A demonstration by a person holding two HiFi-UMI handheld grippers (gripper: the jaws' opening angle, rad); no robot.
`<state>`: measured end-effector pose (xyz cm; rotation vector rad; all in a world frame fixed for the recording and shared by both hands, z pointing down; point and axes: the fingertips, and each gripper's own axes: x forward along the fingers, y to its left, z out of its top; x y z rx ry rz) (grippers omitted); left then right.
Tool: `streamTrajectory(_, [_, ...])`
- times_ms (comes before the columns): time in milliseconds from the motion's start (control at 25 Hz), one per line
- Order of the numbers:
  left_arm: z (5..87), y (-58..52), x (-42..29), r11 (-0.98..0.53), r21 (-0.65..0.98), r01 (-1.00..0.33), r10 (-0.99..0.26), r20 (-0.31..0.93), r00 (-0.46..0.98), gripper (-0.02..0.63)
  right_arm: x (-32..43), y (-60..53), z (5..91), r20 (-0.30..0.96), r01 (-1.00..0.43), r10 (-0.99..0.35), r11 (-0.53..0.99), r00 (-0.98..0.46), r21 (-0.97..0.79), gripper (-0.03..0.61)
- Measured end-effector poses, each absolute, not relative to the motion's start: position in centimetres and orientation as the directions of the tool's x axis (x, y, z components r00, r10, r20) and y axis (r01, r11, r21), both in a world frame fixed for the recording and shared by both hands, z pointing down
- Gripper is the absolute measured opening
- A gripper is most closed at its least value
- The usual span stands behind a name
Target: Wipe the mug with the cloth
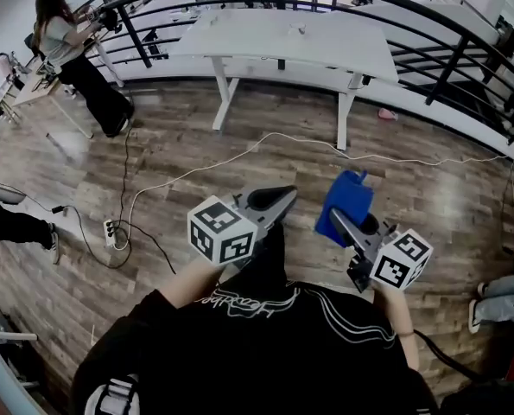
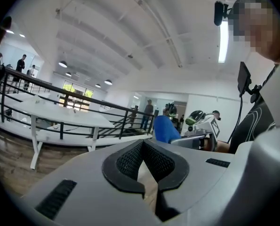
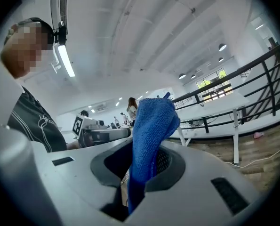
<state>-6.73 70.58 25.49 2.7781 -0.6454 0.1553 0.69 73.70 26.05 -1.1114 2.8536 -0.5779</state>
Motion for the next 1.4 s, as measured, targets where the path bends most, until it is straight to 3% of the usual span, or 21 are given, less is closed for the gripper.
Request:
streamTrajectory(280, [29.1,51.7,-7.0,-0.840,0.304,-0.450,-0.408,0.193,0.892,0.006,1.7,56.0,29.8,0.155,-0.682,-0.687,0.616,-0.710,-0.394,0.054])
streamTrajectory(680, [26.2,18.0,-7.8,-0.850,0.272,-0.451,-0.413,0.187,0.891,0.006,3.4,20.7,28.0,0.119,-0.706,-0.761,0.515,-0.637,-0.486,0.054])
streamTrajectory(960, [25.0,8.7,-6.0,-0.864,0.244,-0.440,-0.407,0.177,0.896,0.006,5.3,11.1,26.3,0.071,-0.717,-0.801,0.487,-0.594,-0.499,0.054])
streamTrajectory(1400, [29.8,-2.0,-1.1,-0.808,0.336,-0.485,-0.410,0.272,0.871,0.006,9.4,-0.7,29.7,0.077,-0.656,-0.782,0.460,-0.618,-0.598,0.054])
